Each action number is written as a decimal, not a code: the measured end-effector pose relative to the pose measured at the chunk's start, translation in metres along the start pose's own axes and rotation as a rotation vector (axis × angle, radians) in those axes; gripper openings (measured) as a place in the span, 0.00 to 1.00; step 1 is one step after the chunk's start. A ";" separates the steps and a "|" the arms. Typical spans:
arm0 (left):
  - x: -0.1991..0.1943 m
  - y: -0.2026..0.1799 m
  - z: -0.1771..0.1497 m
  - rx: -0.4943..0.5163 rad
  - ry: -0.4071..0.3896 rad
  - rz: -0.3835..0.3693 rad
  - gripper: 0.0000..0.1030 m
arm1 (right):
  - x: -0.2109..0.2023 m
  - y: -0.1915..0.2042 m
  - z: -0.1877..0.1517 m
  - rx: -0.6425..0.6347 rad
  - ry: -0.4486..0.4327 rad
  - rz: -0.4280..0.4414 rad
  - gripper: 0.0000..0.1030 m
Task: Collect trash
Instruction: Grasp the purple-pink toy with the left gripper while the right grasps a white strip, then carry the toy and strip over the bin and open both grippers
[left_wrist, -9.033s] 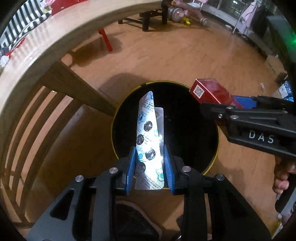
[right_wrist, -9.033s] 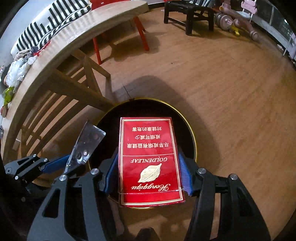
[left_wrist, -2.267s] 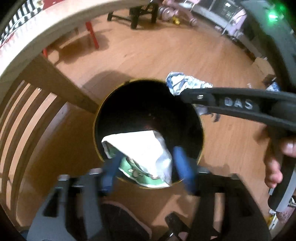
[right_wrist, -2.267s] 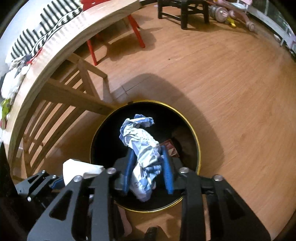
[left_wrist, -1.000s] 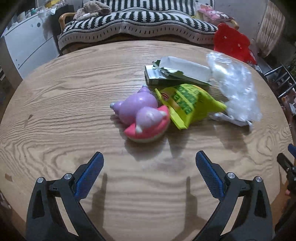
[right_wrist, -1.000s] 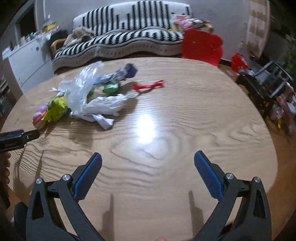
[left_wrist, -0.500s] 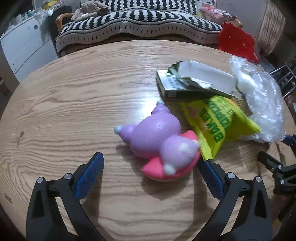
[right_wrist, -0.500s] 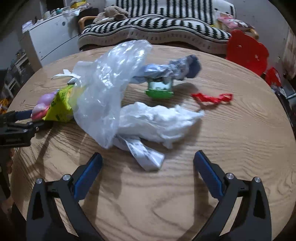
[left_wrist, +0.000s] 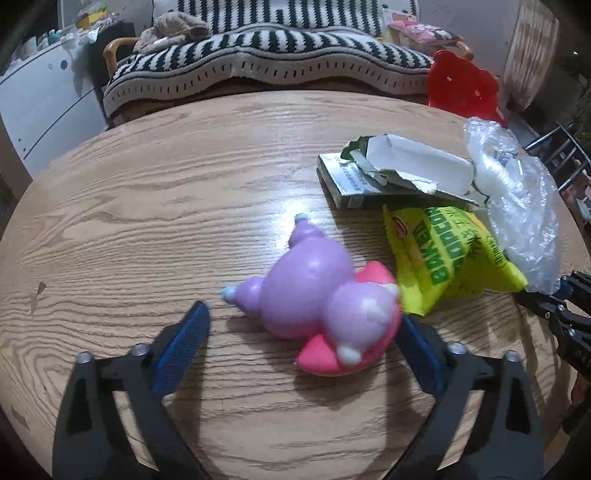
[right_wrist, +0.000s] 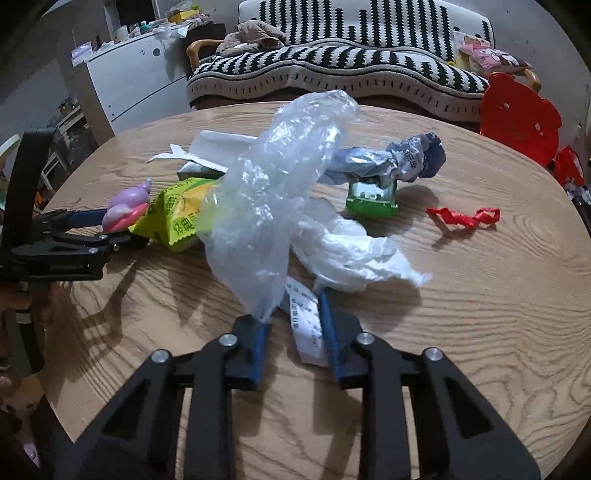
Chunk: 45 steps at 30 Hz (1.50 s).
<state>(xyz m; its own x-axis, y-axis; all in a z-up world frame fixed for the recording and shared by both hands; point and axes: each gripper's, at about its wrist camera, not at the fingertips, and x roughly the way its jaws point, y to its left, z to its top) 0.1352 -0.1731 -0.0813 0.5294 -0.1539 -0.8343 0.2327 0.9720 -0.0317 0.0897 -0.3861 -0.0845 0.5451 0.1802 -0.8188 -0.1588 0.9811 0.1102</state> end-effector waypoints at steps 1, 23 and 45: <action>-0.001 0.001 0.000 0.009 -0.007 0.005 0.71 | -0.001 0.001 -0.001 0.001 0.001 0.001 0.21; -0.080 0.031 -0.025 -0.033 -0.060 -0.065 0.41 | -0.067 0.009 -0.050 0.118 -0.044 -0.082 0.16; -0.147 -0.069 -0.061 0.166 -0.094 -0.210 0.41 | -0.168 -0.002 -0.090 0.188 -0.130 -0.201 0.16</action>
<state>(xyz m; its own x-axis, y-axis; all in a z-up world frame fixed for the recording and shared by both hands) -0.0088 -0.2066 0.0102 0.5274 -0.3722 -0.7638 0.4712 0.8761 -0.1016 -0.0754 -0.4249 0.0025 0.6531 -0.0235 -0.7569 0.1115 0.9916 0.0655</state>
